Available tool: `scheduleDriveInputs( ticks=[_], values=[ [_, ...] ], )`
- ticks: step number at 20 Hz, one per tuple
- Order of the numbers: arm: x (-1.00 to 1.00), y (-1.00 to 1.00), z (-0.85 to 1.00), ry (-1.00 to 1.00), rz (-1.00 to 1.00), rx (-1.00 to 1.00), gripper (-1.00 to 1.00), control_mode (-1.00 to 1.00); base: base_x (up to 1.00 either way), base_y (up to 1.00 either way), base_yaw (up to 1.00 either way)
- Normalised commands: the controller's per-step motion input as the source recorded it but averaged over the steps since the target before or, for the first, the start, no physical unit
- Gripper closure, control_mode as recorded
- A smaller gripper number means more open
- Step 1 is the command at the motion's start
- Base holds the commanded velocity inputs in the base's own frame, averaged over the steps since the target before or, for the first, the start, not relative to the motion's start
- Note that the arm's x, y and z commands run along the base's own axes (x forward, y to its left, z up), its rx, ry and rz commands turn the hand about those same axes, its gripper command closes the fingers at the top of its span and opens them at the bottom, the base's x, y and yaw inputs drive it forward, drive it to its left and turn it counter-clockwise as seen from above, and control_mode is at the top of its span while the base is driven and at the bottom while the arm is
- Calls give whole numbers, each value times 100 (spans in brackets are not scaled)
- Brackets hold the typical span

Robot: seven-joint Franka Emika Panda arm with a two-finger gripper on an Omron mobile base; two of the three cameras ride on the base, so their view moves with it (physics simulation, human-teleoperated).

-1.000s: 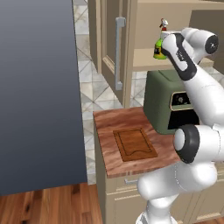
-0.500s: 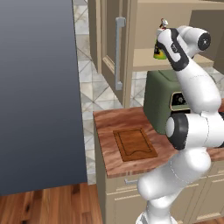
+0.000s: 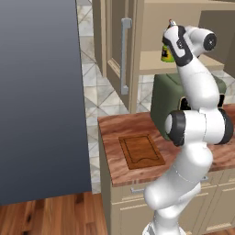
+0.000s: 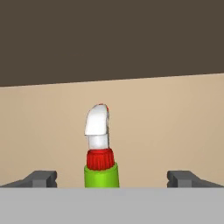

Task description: Grab the spray bottle from the cabinet, then place it next to the cutting board for sanitizing. Then grab the dish brush from the countertop next to the sink and place it next to the cutting board.

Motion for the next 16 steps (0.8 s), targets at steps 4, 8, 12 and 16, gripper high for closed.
scheduleDriveInputs(
  ticks=[4, 8, 12, 16],
  values=[
    [3, 3, -12, 0, 0, -1, -100, -100, 0, 0, 0],
    [26, 0, -12, 0, 0, 0, -100, -100, 0, 0, 0],
    [28, 12, -13, 0, 0, -3, -100, -100, 0, 0, 0],
    [27, 18, -8, 0, 0, -4, 100, -100, 0, 0, 0]
  ],
)
